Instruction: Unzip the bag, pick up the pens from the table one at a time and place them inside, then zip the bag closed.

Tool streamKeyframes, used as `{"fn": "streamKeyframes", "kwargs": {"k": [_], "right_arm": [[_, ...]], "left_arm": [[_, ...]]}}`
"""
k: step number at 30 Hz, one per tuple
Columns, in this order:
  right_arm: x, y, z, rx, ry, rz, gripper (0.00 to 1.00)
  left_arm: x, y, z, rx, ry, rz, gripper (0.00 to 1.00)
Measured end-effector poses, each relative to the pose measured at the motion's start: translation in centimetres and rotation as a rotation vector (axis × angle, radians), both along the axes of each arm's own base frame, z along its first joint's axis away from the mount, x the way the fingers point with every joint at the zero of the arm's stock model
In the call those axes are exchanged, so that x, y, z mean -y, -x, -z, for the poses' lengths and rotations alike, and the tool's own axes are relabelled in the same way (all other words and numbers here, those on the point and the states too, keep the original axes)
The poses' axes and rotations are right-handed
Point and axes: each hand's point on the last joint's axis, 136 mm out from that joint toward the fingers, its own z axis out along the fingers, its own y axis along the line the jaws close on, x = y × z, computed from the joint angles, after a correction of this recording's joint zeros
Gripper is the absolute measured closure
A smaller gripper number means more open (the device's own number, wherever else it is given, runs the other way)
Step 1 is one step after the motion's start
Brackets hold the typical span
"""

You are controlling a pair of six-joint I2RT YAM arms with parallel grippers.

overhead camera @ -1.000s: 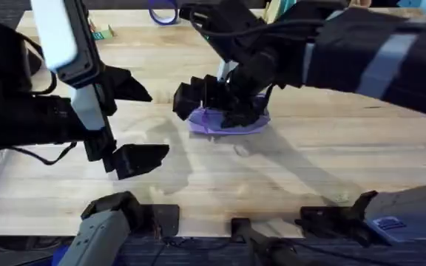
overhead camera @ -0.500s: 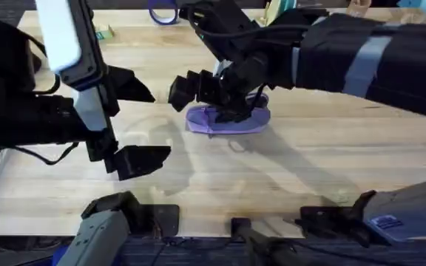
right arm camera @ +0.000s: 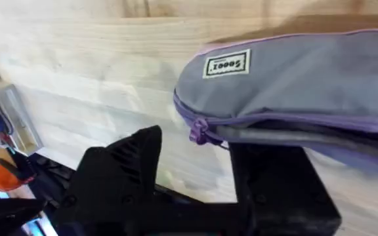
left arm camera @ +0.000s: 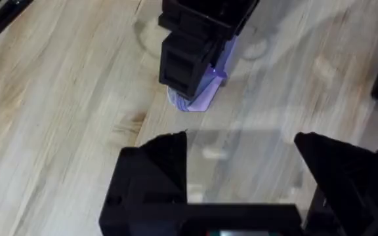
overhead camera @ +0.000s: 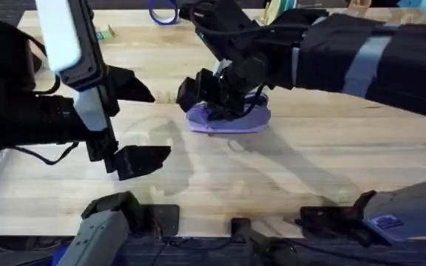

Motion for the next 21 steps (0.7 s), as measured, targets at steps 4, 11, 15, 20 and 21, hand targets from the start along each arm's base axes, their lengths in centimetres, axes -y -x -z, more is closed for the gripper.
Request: {"fn": "streamKeyframes", "kwargs": {"k": [4,11,15,20,21], "right_arm": [[0.00,0.00,0.00,-0.002,0.000,0.003,0.478],[0.06,0.04,0.05,-0.012,0.000,0.018,0.623],[0.23,0.21,0.17,-0.024,0.007,0.026,0.750],[0.52,0.50,0.37,-0.047,0.018,0.044,0.924],[0.58,0.57,0.41,-0.053,0.020,0.050,0.958]], "left_arm": [[0.00,0.00,0.00,0.000,0.000,0.000,0.007],[0.00,0.00,0.00,0.000,0.000,0.000,0.007],[0.00,0.00,0.00,0.000,0.000,0.000,0.008],[0.00,0.00,0.00,0.000,0.000,0.000,0.008],[0.00,0.00,0.00,0.000,0.000,0.000,0.008]]}}
